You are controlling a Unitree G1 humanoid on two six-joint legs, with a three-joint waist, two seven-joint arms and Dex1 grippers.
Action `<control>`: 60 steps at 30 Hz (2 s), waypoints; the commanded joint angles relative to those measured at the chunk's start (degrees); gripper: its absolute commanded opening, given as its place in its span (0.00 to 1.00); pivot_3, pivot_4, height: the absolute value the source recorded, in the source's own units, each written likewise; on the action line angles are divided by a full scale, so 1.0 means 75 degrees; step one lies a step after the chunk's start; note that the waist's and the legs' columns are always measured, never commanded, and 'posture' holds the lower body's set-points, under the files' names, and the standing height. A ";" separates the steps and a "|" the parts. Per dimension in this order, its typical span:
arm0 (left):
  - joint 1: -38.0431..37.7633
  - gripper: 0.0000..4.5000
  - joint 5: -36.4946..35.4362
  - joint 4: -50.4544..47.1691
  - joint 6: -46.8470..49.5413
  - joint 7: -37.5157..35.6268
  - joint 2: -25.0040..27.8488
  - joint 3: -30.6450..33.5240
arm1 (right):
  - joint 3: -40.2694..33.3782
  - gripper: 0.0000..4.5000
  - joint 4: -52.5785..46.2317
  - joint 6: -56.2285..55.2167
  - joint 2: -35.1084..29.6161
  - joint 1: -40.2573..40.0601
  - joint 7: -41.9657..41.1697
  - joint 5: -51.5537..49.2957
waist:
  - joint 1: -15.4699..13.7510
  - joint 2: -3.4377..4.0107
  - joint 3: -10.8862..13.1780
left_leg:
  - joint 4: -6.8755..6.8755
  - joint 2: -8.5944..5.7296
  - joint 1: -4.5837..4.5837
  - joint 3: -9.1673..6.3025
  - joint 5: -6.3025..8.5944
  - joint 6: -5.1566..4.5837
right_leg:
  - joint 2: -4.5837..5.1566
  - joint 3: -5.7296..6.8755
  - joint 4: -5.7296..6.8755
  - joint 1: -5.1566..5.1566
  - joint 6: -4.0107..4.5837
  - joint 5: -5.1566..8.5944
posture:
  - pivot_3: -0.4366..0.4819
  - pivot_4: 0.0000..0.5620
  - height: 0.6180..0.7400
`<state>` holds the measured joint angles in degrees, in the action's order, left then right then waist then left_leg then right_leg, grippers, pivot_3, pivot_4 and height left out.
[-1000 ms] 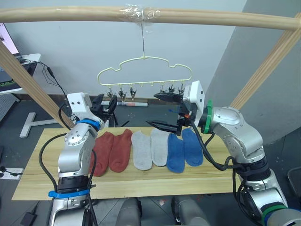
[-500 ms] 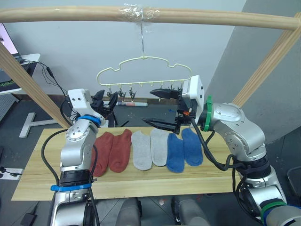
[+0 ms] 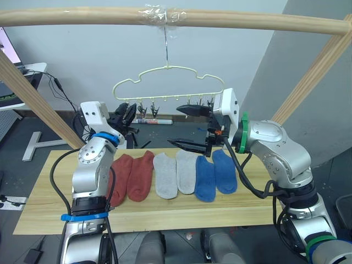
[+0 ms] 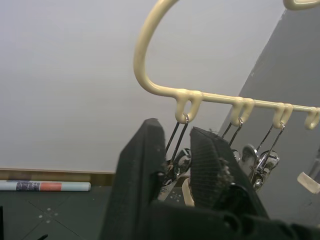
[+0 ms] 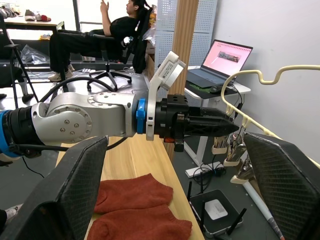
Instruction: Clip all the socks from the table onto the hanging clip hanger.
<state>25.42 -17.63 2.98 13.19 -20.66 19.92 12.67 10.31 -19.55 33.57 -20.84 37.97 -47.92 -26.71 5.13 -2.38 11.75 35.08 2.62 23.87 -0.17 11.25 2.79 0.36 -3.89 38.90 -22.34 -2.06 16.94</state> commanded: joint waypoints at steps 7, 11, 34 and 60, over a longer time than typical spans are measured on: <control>0.0099 0.00 -0.0009 -0.0197 -0.0088 0.0030 0.0015 0.0021 | -0.0216 1.00 -0.0201 0.0010 0.0000 0.0188 0.0121 -0.0258 | 0.0002 0.0000 0.0000 | 0.0000 0.0000 0.0000 -0.0001 0.0000 0.0000 | 0.0000 0.0000 0.0000 0.0000 0.0000 0.0000 | 0.31 0.38 1.00; 0.0056 0.00 0.0043 -0.0265 -0.0011 0.0073 0.0057 0.0007 | -0.0236 1.00 -0.0044 0.0153 -0.0089 0.0031 0.0368 -0.0110 | -0.0001 0.0000 0.0001 | 0.0000 0.0000 0.0000 -0.0001 0.0000 0.0000 | 0.0000 0.0000 0.0000 0.0000 0.0000 0.0000 | 0.33 0.38 1.00; -0.0286 0.00 -0.0016 -0.0797 0.0394 0.0032 0.0099 0.0015 | -0.0168 1.00 0.6750 -0.1644 0.0329 -0.0838 0.3046 0.3266 | 0.0079 0.0007 0.0023 | -0.0002 0.0009 -0.0001 0.0022 0.0000 0.0002 | -0.0018 -0.0025 -0.0005 -0.0007 0.0005 -0.0009 | 0.35 0.36 1.00; -0.0408 0.00 -0.0707 -0.0994 0.1308 -0.0427 0.0324 0.0192 | -0.0032 0.01 0.5999 -0.2674 -0.0364 -0.1301 0.1526 0.3590 | 0.0002 0.0011 0.0026 | -0.0002 0.0009 -0.0006 0.0021 0.0000 0.0004 | -0.0018 -0.0023 -0.0004 -0.0004 0.0000 -0.0012 | 0.40 0.37 1.00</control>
<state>22.59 -20.77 -2.90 20.86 -22.45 21.49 13.44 10.58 32.39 13.46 -23.20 27.87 -33.05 2.28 5.14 -2.30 11.94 35.07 2.71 23.82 0.00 11.26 2.81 0.21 -4.07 38.88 -22.37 -2.06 16.85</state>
